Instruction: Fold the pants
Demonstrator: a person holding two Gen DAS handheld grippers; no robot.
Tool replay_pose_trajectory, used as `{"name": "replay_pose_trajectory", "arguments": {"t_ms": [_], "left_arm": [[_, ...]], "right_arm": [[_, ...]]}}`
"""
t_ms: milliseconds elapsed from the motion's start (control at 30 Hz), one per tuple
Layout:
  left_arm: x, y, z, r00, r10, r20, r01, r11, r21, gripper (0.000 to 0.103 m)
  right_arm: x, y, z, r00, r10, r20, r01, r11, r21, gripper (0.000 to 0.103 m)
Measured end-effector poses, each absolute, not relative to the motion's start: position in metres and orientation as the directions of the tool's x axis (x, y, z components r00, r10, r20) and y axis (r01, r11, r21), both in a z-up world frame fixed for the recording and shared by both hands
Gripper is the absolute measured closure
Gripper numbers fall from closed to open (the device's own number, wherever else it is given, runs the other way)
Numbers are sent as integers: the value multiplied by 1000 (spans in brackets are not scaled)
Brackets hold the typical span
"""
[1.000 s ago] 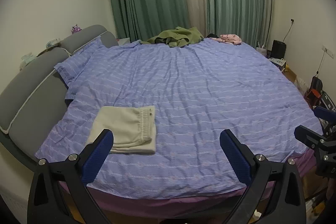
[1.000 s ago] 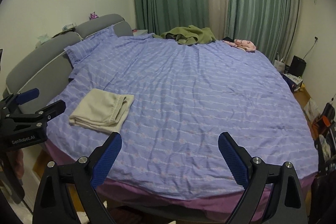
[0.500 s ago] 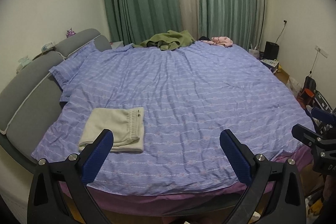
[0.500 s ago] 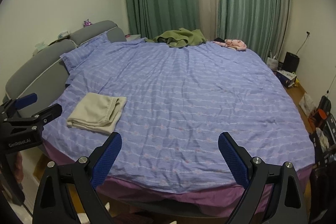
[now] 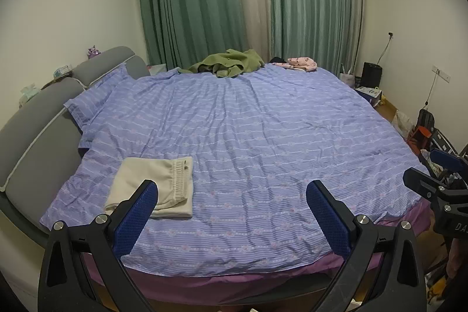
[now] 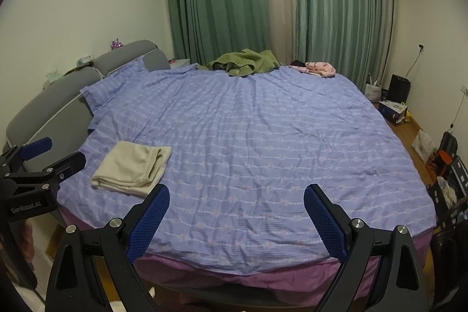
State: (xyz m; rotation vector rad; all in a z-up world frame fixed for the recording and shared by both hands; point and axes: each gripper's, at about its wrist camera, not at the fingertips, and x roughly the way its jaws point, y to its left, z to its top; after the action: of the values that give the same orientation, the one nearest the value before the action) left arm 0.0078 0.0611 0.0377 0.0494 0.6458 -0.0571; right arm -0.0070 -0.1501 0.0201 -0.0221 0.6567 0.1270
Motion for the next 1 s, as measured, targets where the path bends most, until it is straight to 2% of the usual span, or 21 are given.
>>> {"name": "replay_pose_trajectory", "arguments": {"t_ms": [267, 1000], "left_arm": [[7, 63, 37, 788, -66, -612, 71, 997, -15, 0], [1, 61, 38, 791, -18, -611, 44, 999, 28, 0]], "right_arm": [[-10, -150, 20, 787, 111, -607, -123, 992, 23, 9], [-11, -149, 20, 784, 110, -611, -124, 992, 19, 9]]}}
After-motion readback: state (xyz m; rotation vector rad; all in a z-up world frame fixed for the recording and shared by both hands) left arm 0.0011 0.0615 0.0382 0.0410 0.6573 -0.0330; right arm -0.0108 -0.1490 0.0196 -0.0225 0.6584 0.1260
